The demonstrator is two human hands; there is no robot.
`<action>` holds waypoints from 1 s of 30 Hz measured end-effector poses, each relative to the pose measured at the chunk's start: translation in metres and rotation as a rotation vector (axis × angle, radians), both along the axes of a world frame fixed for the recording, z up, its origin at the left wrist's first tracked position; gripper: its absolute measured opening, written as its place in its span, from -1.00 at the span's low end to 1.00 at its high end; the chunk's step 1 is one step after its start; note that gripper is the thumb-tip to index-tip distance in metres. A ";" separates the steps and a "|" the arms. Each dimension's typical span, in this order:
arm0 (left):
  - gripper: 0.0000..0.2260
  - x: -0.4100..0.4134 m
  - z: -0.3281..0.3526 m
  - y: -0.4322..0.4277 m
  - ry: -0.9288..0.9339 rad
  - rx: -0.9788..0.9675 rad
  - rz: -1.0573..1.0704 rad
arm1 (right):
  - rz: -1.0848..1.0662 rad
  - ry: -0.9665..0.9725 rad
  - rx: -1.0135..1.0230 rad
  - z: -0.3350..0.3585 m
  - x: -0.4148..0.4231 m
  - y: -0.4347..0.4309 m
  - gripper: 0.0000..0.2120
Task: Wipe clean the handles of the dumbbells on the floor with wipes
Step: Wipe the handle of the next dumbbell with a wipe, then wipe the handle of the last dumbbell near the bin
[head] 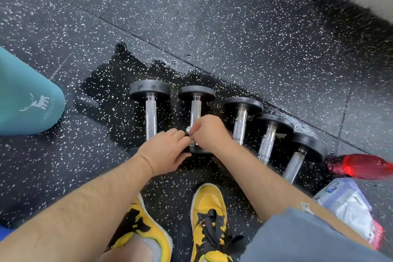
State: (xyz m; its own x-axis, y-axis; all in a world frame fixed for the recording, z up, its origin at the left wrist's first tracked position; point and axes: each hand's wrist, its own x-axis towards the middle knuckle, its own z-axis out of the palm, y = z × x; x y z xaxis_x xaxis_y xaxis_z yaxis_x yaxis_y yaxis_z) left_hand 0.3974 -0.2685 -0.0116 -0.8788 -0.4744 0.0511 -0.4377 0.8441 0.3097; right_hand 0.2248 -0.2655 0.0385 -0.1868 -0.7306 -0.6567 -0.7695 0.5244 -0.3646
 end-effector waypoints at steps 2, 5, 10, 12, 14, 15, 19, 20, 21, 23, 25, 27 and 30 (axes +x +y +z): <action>-0.72 0.003 0.002 -0.002 0.005 0.025 0.001 | -0.034 -0.066 0.082 0.003 -0.002 0.003 -0.91; -0.75 0.006 0.008 -0.006 -0.029 0.059 0.021 | -0.077 -0.142 0.081 0.008 -0.006 0.006 -0.93; -0.69 0.012 0.021 -0.009 -0.244 0.260 0.139 | -0.101 -0.194 0.098 0.013 -0.005 0.005 -0.97; -0.59 0.024 0.023 -0.008 -0.272 0.234 0.110 | -0.089 -0.175 0.086 0.014 -0.003 0.006 -0.97; -0.50 0.044 0.026 -0.007 -0.250 0.180 0.127 | -0.054 -0.138 0.095 0.017 -0.001 0.004 -0.94; -0.45 0.054 0.029 -0.005 -0.237 0.169 0.189 | -0.017 -0.113 0.111 0.020 0.000 0.001 -0.91; -0.19 0.075 0.035 0.008 -0.403 0.392 0.695 | 0.212 0.092 0.181 0.030 0.010 -0.011 -0.72; -0.12 0.075 0.034 0.010 -0.448 0.537 0.792 | 0.213 0.126 0.133 0.032 0.013 -0.015 -0.70; -0.07 0.074 0.032 0.011 -0.446 0.689 0.864 | 0.162 0.111 0.056 0.032 0.016 -0.019 -0.72; -0.02 0.072 0.030 0.008 -0.366 0.903 0.952 | -0.033 -0.037 -0.134 0.034 0.028 -0.025 -0.78; 0.05 0.065 0.032 0.005 -0.344 0.999 0.977 | -0.165 -0.145 -0.317 0.031 0.044 -0.030 -0.85; 0.11 0.060 0.034 0.005 -0.351 1.030 0.988 | -0.165 -0.167 -0.480 0.016 0.061 -0.033 -0.89; 0.06 0.051 0.036 0.009 -0.307 1.020 1.009 | -0.007 -0.118 -0.667 -0.013 0.077 -0.033 -0.91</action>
